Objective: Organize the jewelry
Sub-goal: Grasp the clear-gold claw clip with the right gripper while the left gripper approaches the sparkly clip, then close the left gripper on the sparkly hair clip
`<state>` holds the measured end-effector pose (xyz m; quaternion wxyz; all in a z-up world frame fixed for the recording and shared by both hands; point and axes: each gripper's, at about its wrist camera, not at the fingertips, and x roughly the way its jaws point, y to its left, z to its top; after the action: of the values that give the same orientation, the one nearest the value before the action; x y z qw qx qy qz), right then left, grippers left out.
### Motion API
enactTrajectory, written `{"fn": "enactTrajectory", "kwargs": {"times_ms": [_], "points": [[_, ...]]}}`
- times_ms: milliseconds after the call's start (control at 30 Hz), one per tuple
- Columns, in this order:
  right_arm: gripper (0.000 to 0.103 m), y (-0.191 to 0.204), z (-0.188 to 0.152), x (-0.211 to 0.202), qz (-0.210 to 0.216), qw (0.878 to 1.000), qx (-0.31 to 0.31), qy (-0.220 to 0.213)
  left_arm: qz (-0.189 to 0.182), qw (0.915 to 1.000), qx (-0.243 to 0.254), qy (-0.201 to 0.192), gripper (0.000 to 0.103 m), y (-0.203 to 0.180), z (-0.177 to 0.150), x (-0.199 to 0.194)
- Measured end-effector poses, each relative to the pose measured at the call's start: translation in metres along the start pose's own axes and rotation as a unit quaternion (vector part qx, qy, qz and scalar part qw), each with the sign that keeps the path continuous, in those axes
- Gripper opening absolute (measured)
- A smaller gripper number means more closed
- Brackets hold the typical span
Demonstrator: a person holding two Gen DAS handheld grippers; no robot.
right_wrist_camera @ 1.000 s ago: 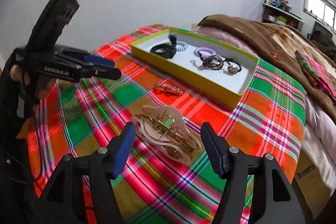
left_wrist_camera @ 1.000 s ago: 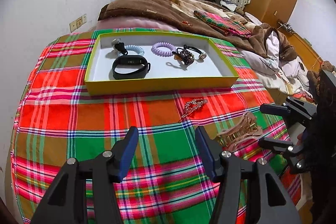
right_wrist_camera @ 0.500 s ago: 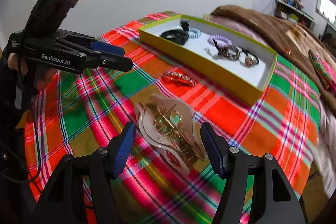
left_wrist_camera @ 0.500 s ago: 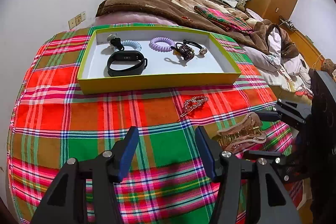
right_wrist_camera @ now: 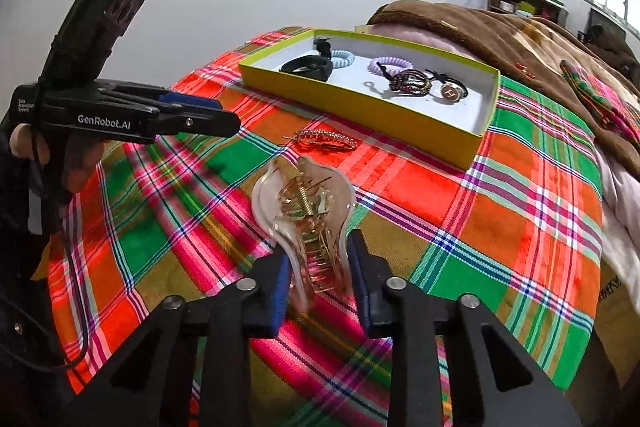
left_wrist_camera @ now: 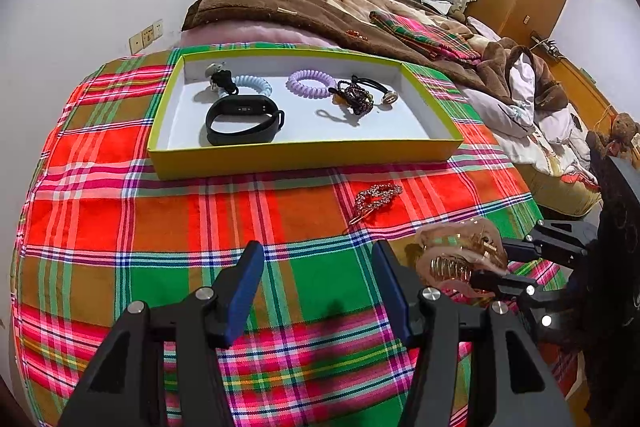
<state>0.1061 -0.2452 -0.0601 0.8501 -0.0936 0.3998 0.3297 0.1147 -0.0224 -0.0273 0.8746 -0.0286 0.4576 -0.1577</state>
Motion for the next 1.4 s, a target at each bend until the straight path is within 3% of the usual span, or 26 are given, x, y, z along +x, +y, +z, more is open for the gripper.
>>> {"fn": "enactTrajectory", "kwargs": {"times_ms": [300,600,1133,1400], "points": [[0.025,-0.004,-0.006,-0.020,-0.024,0.998,0.031,-0.043,-0.006,0.9999,0.015,-0.002,0.058,-0.007,0.009,0.007],[0.025,-0.015,-0.015,-0.044,-0.058,0.993,0.067,-0.075,-0.020,0.9976,0.066,0.001,0.058,-0.033,0.025,0.028],[0.025,-0.024,-0.026,-0.059,-0.066,0.987,0.106,-0.104,0.004,0.9935,0.112,0.021,0.057,-0.059,0.024,0.061],[0.025,-0.025,-0.026,-0.061,-0.070,0.985,0.112,-0.110,0.018,0.9923,0.122,0.014,0.037,-0.060,0.024,0.059]]}}
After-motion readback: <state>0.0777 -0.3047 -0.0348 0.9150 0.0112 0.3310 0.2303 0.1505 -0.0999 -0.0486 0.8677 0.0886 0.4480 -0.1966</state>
